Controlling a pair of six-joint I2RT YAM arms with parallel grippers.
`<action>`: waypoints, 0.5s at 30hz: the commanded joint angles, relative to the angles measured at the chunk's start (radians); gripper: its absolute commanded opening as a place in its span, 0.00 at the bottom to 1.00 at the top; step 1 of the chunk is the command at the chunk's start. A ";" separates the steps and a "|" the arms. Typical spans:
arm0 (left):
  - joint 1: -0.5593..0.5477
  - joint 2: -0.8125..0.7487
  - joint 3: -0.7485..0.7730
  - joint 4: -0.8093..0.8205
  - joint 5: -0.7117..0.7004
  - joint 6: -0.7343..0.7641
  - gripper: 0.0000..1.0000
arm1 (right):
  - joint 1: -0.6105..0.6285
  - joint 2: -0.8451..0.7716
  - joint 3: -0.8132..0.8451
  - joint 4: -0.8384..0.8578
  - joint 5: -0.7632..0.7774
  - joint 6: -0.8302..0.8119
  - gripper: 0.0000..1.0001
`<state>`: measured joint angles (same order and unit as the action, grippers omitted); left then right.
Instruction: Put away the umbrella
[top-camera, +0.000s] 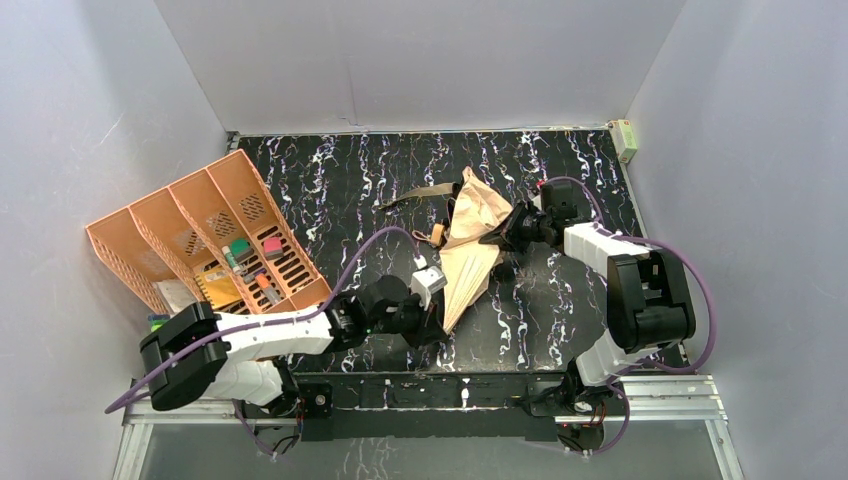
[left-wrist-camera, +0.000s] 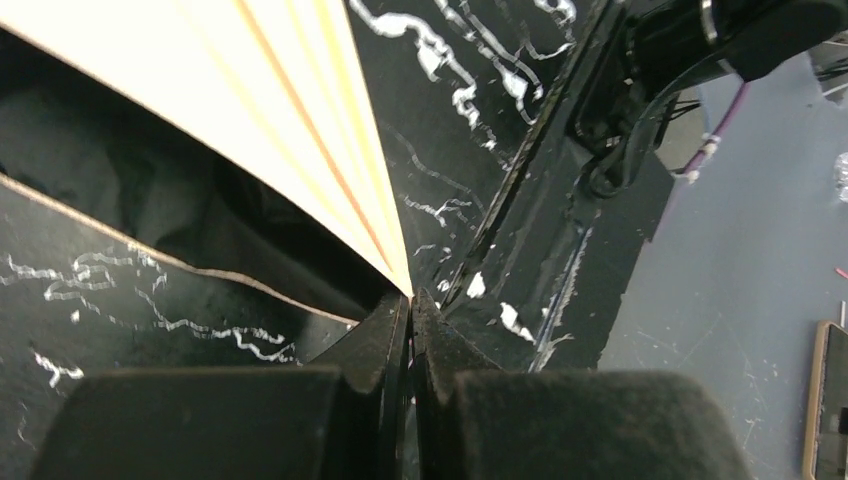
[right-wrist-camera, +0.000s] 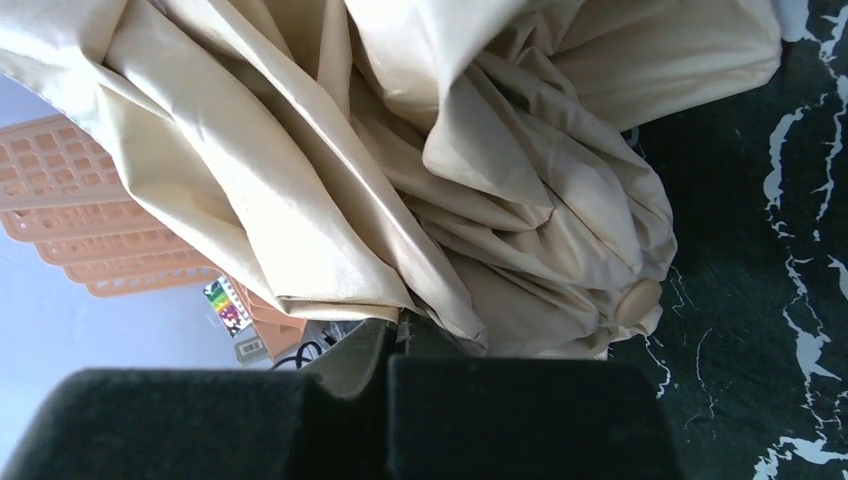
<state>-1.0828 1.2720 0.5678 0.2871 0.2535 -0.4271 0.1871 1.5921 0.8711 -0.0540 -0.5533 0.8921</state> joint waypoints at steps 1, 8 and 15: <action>-0.058 0.016 -0.087 0.044 0.014 -0.110 0.00 | -0.027 -0.061 0.009 0.140 0.103 -0.090 0.00; -0.058 0.030 -0.090 0.029 -0.044 -0.074 0.00 | -0.028 -0.166 -0.004 0.097 0.037 -0.259 0.42; -0.060 0.058 -0.069 -0.017 -0.002 -0.053 0.00 | -0.027 -0.334 -0.021 -0.092 0.043 -0.412 0.57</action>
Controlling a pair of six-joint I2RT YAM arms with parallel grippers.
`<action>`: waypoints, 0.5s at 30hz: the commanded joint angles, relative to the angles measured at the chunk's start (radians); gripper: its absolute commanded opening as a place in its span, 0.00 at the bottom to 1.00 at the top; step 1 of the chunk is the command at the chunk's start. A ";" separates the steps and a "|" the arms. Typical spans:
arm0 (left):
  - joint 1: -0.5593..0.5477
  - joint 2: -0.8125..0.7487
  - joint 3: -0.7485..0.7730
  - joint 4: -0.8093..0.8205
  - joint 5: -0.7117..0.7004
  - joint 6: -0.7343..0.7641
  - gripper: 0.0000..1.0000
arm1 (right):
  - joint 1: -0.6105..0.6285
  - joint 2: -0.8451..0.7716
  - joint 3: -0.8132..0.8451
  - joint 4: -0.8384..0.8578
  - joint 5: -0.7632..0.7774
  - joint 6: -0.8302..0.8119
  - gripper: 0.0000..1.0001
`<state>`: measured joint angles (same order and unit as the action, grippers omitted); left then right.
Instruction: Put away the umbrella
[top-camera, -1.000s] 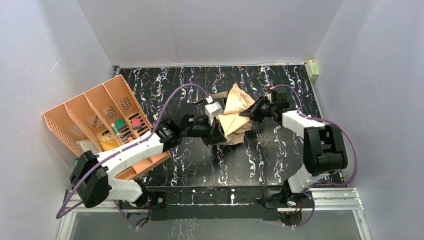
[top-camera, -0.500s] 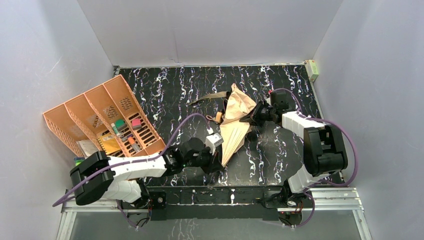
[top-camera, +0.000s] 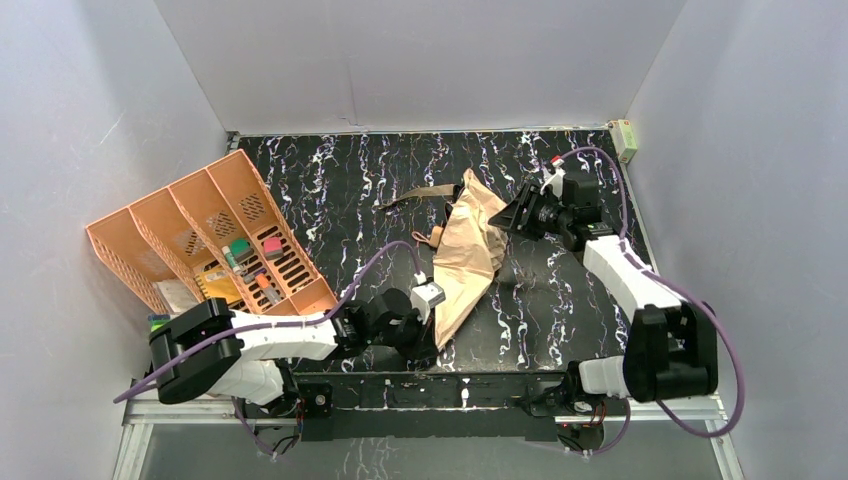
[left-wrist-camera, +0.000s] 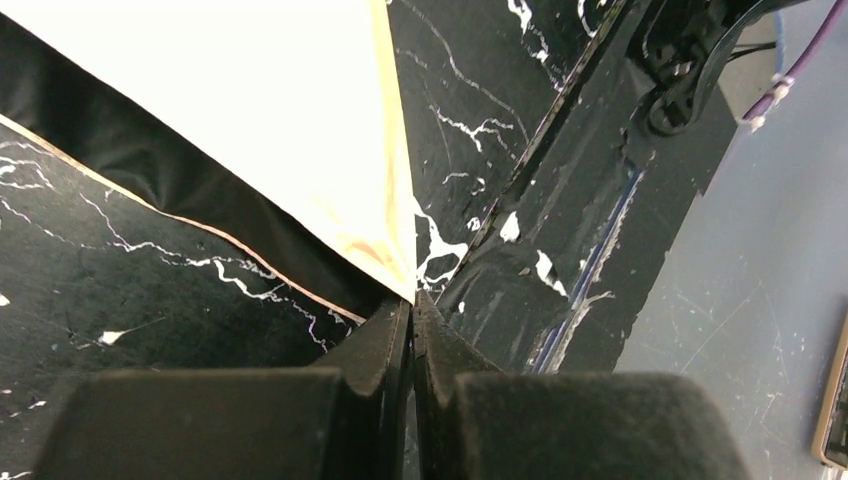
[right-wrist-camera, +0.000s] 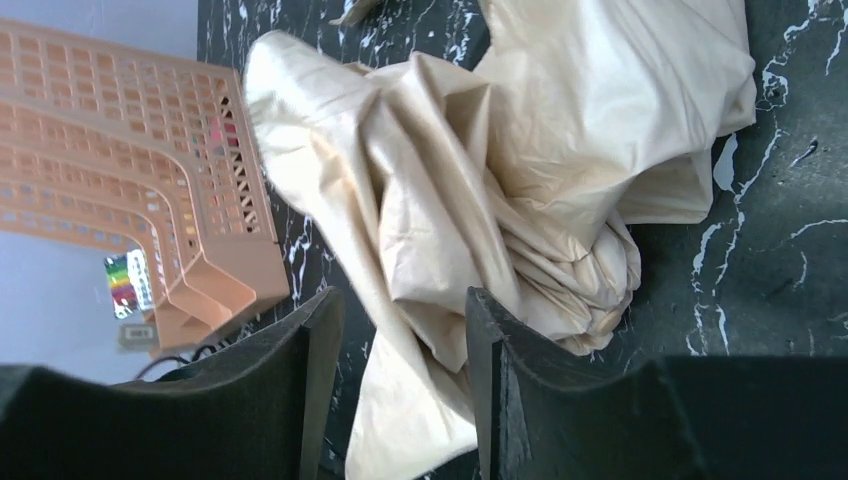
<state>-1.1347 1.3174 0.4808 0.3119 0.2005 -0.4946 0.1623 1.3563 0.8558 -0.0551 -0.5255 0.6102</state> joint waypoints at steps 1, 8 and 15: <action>-0.008 0.015 0.016 -0.042 0.053 0.011 0.02 | -0.002 -0.121 -0.008 -0.118 0.021 -0.144 0.56; -0.010 0.005 -0.026 -0.026 0.033 -0.046 0.45 | 0.135 -0.254 -0.037 -0.221 0.040 -0.082 0.31; -0.011 -0.113 0.000 -0.161 -0.071 -0.089 0.81 | 0.429 -0.400 -0.267 -0.046 0.263 0.188 0.19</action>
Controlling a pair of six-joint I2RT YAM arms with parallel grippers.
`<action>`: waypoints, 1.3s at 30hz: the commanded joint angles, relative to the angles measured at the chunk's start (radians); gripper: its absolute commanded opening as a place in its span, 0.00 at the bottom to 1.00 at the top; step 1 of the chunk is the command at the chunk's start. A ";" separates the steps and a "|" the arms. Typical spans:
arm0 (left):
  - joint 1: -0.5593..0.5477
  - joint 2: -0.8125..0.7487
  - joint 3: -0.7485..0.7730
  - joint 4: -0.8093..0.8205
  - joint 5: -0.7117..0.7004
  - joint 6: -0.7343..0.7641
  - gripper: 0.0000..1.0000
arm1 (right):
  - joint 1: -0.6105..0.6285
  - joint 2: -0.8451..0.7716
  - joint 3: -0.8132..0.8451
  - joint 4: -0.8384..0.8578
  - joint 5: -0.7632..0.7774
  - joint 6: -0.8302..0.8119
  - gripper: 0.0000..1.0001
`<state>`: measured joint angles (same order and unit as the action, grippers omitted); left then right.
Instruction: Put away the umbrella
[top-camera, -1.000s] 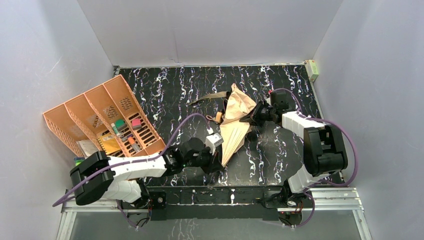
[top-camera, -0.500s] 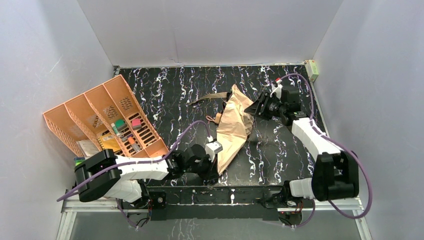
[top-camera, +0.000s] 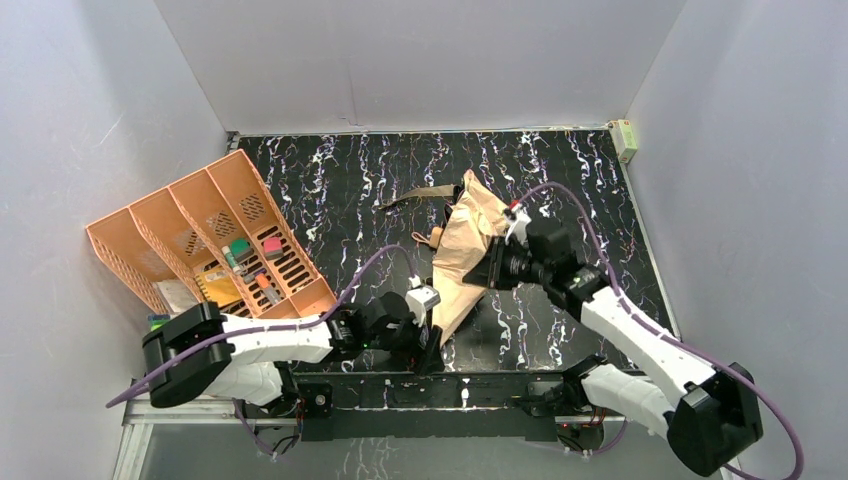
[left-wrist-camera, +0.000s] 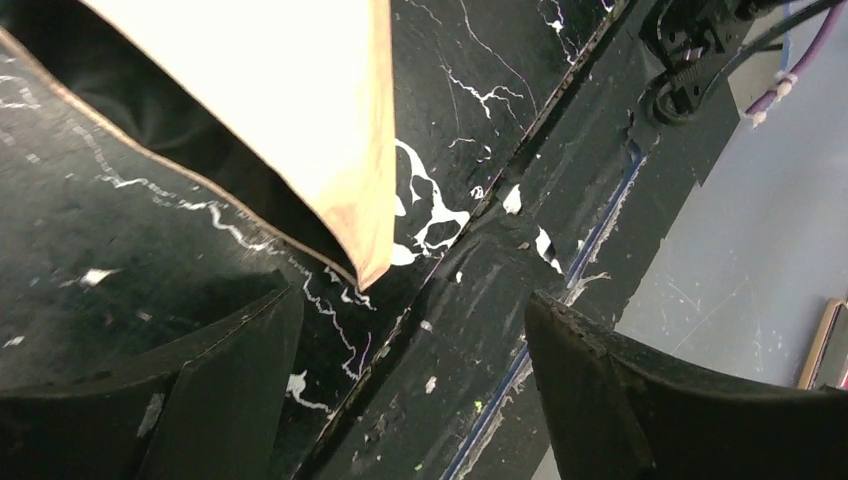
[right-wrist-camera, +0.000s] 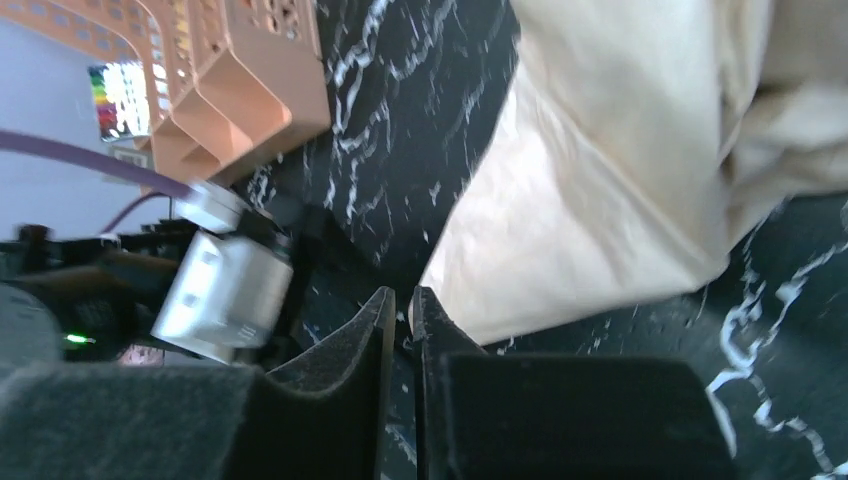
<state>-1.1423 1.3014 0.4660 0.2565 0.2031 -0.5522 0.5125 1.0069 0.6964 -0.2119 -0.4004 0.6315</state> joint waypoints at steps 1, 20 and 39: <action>-0.004 -0.126 0.021 -0.131 -0.093 -0.036 0.81 | 0.100 -0.050 -0.139 0.149 0.154 0.194 0.17; 0.300 0.010 0.659 -0.443 -0.155 0.119 0.98 | 0.223 0.186 -0.347 0.366 0.461 0.426 0.10; 0.419 0.660 1.386 -0.752 -0.026 0.097 0.76 | 0.222 0.138 -0.399 0.329 0.479 0.420 0.10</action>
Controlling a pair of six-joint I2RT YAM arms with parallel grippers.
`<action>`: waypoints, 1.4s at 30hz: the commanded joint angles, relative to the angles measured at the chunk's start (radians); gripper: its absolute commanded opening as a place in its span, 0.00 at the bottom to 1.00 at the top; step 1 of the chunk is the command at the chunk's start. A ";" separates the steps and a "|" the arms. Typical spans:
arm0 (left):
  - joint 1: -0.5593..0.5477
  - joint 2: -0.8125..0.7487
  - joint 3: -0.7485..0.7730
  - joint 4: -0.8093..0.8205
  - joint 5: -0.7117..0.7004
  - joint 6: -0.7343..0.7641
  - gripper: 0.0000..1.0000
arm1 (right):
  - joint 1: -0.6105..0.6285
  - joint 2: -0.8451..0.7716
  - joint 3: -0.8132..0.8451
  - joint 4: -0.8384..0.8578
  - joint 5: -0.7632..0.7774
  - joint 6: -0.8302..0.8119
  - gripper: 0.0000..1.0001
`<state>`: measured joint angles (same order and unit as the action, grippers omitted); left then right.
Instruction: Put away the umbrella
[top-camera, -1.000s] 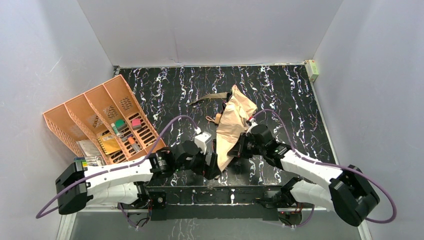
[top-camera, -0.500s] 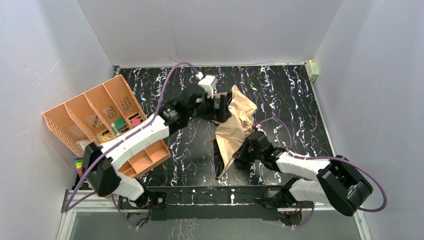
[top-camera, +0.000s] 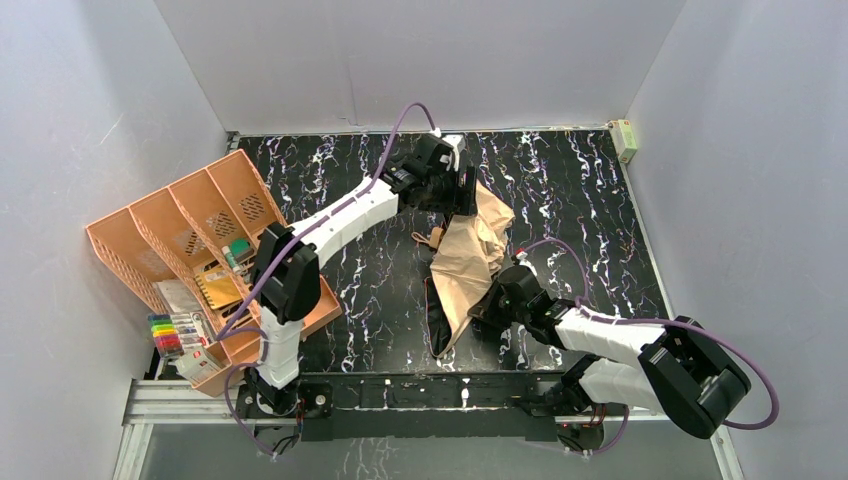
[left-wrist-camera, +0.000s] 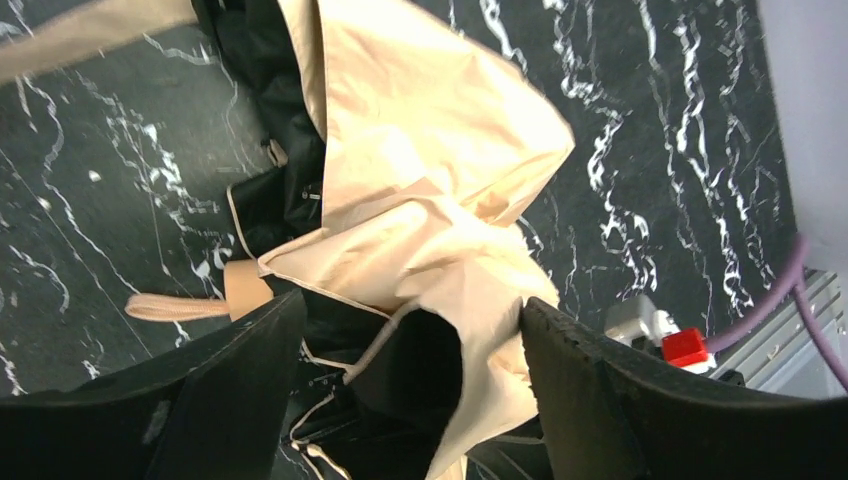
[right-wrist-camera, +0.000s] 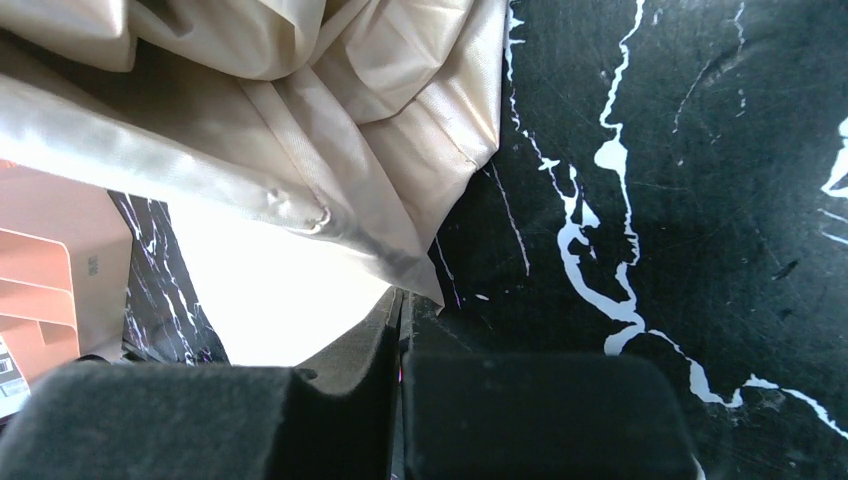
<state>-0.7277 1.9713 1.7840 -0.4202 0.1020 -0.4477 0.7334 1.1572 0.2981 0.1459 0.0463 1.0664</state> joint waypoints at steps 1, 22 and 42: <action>0.004 -0.006 0.073 -0.074 0.084 -0.011 0.73 | 0.003 -0.009 -0.002 -0.026 0.032 -0.014 0.10; 0.007 -0.089 0.055 0.020 0.203 0.018 0.00 | 0.002 0.025 0.007 0.001 0.029 -0.019 0.10; -0.287 -0.712 -0.735 0.287 0.061 -0.088 0.00 | 0.001 -0.434 0.325 -0.619 0.192 -0.174 0.38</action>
<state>-0.9348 1.3674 1.2209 -0.2485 0.2623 -0.4553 0.7334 0.7803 0.5659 -0.2169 0.1211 0.8963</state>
